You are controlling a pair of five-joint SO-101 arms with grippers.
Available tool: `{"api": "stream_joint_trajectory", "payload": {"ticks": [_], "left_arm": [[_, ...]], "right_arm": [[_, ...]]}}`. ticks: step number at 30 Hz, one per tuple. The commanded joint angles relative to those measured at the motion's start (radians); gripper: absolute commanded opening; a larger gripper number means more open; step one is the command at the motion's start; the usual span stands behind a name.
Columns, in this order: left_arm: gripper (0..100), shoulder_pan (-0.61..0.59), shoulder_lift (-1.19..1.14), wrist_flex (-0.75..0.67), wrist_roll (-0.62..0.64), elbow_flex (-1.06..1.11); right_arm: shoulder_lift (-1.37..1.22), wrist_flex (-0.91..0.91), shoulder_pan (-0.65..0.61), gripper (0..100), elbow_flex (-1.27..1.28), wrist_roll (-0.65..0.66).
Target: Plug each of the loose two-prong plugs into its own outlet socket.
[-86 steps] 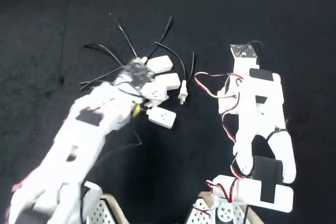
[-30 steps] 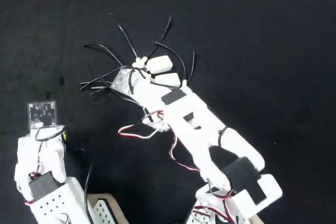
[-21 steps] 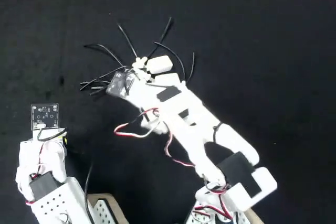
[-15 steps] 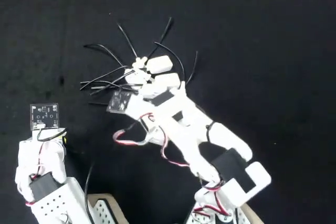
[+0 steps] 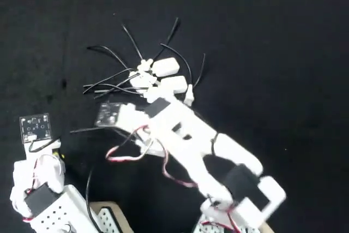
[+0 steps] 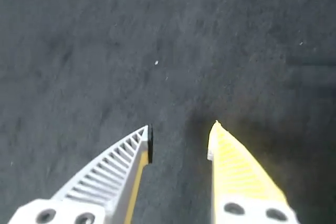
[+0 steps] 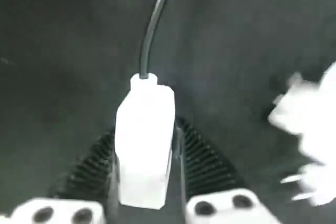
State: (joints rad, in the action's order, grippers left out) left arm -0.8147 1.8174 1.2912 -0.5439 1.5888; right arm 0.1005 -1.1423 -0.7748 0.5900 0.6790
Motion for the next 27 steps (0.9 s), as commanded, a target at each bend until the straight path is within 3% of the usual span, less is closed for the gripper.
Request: {"api": "stream_joint_trajectory", "payload": {"ticks": [1, 9, 12, 20, 27], "left_arm": [[19, -0.031, 0.006, 0.011, -0.011, -0.065], [19, -0.036, 0.006, 0.012, -0.011, -0.062], [19, -0.033, 0.008, 0.012, -0.011, -0.062], [19, -0.035, 0.008, -0.032, -0.009, 0.005], [19, -0.036, 0.008, -0.031, -0.009, 0.002]], "right_arm": [[0.087, 0.121, -0.089, 1.1, -0.044, 0.061], [-0.168, 0.373, -0.055, 1.8, -0.025, 0.135], [-0.179, 0.393, -0.031, 9.5, -0.033, 0.132], [-0.031, 0.115, -0.106, 34.0, -0.085, 0.132], [0.223, -0.144, -0.152, 34.2, -0.056, 0.126]]}}
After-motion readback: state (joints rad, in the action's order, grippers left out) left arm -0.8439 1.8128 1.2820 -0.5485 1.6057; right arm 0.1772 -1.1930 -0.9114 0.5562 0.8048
